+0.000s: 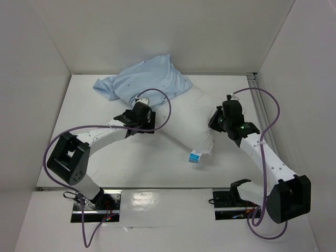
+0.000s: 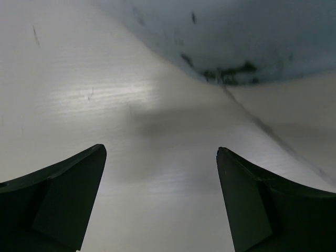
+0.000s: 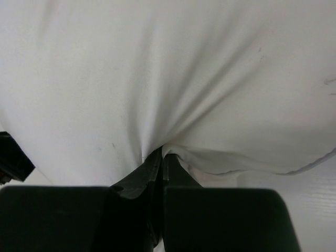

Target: Put the pillow into the pillowcase

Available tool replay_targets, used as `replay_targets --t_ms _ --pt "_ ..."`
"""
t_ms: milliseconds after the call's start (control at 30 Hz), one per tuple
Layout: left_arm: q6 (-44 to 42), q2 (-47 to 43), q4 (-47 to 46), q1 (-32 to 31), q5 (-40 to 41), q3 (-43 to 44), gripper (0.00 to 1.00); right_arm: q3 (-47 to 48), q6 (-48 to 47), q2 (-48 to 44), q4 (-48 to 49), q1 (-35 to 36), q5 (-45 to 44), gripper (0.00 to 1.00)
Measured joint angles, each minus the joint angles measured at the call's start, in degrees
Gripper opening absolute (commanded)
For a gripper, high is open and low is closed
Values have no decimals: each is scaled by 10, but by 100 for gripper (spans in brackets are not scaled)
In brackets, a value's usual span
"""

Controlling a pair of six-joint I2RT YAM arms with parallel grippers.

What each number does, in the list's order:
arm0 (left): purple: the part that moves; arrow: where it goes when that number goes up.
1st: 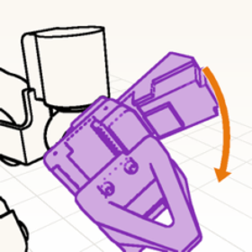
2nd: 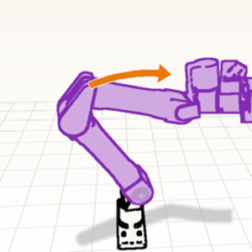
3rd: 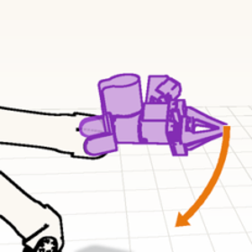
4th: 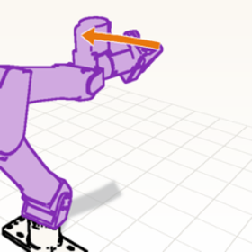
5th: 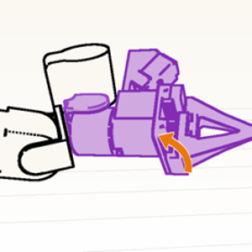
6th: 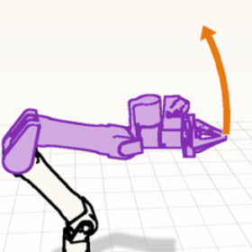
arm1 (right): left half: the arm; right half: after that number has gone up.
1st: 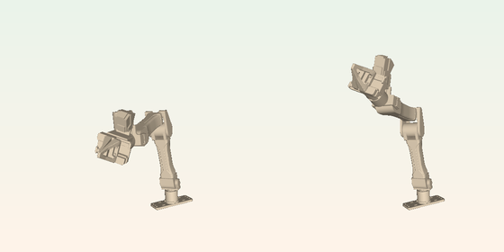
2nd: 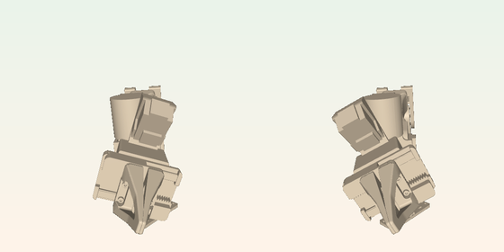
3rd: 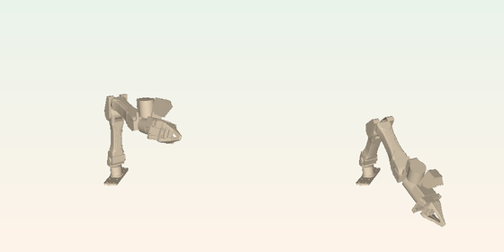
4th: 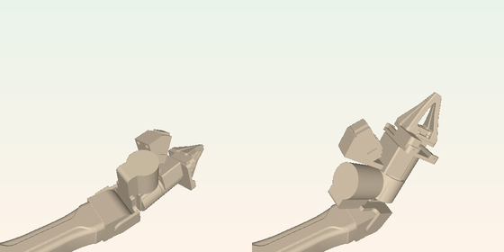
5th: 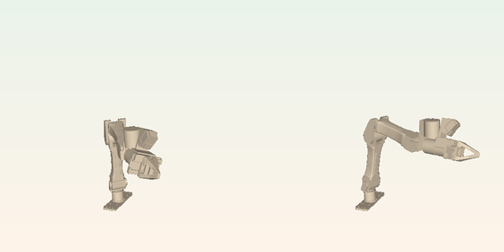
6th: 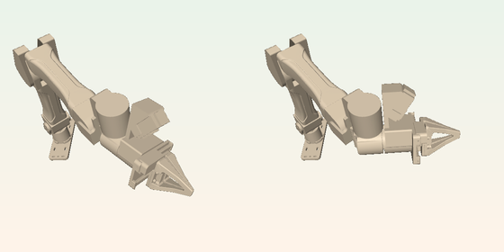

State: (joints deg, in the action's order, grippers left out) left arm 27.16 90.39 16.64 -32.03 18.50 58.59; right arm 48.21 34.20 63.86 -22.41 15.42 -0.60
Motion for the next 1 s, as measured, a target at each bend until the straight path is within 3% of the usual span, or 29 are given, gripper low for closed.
replay_targets --t_ms 400,600,900,1000 --pt "-20 83 -167 71 -3 6 93 10 -9 0 -12 -14 5 0" --pt "-44 85 -215 75 -34 6 78 14 -12 1 -14 -15 5 0" --pt "-63 93 -214 85 -93 23 82 25 -17 2 -19 -16 4 0" --pt "-78 93 -211 86 -110 23 94 25 -17 4 -20 -16 4 0"
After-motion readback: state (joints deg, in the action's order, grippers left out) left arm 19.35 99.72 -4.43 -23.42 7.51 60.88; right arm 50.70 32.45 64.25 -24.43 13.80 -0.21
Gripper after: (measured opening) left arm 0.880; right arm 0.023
